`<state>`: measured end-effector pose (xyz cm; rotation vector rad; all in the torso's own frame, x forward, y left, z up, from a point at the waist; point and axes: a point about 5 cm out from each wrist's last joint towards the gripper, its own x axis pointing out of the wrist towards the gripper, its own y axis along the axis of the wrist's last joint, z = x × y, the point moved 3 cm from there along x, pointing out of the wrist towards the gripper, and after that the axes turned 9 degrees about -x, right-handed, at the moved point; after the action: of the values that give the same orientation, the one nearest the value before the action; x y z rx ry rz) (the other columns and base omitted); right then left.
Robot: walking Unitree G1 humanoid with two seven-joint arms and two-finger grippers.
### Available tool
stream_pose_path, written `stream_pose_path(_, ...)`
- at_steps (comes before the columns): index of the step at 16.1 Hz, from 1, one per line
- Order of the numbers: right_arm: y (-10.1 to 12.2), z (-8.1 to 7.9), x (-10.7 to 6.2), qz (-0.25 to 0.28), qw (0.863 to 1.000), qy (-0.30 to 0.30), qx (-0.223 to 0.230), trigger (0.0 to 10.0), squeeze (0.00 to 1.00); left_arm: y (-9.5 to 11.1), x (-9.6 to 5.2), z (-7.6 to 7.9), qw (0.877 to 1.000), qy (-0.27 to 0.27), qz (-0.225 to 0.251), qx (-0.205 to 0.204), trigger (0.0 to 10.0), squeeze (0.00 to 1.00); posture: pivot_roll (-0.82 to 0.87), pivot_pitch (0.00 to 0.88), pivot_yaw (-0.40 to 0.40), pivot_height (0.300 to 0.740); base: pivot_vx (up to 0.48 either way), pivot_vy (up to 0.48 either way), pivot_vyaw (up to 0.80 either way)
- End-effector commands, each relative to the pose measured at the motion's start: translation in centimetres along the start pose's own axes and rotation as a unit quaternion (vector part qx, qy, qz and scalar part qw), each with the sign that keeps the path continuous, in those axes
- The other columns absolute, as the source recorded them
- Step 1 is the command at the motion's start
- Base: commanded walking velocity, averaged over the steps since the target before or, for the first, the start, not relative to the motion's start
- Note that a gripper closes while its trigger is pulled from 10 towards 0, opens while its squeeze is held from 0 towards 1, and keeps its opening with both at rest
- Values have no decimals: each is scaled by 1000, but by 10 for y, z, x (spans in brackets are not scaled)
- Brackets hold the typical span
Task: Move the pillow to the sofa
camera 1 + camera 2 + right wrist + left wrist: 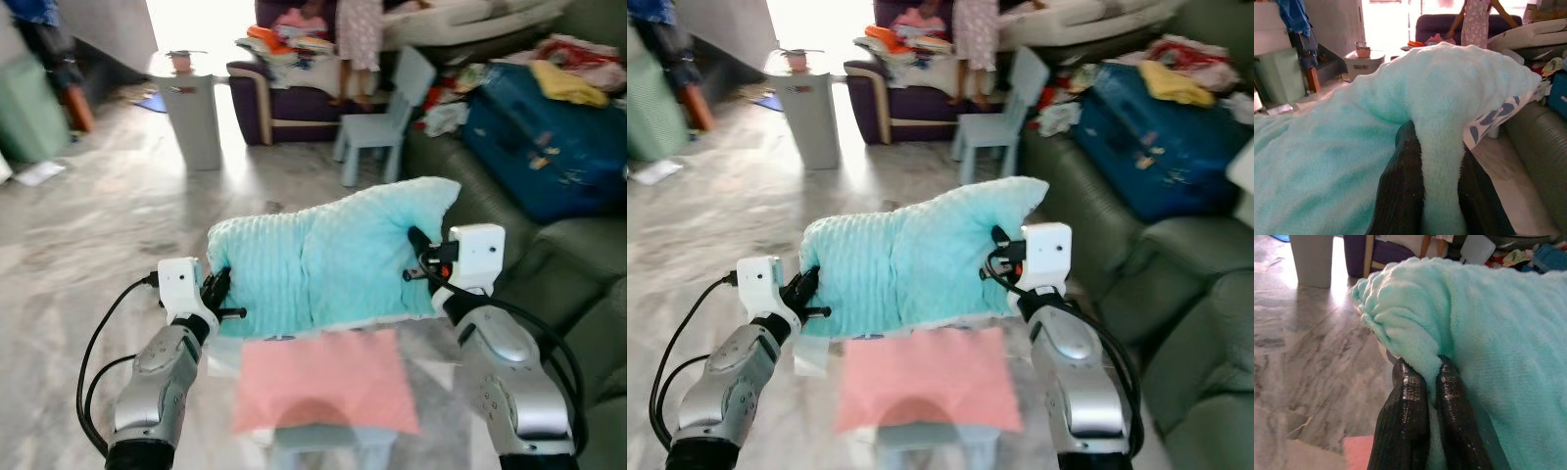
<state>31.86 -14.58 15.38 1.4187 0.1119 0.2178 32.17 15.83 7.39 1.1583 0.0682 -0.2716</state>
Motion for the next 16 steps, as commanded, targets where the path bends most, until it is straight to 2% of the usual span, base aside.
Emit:
stream_pose_path(1,4,7,-2,8,1000,-12,-1,10000,0,2,3,10,1000,-15,2,5,10000,0,-159,0,21,740,0,0,0)
stream_pose_path(10,4,7,-1,5,1000,-12,3,10000,0,2,4,16,1000,-26,1,6,10000,0,-158,0,22,740,0,0,0)
stream_pose_path(16,3,7,1,3,1000,-10,4,10000,0,0,6,15,1000,-27,-3,10,10000,0,-158,0,19,740,0,0,-800)
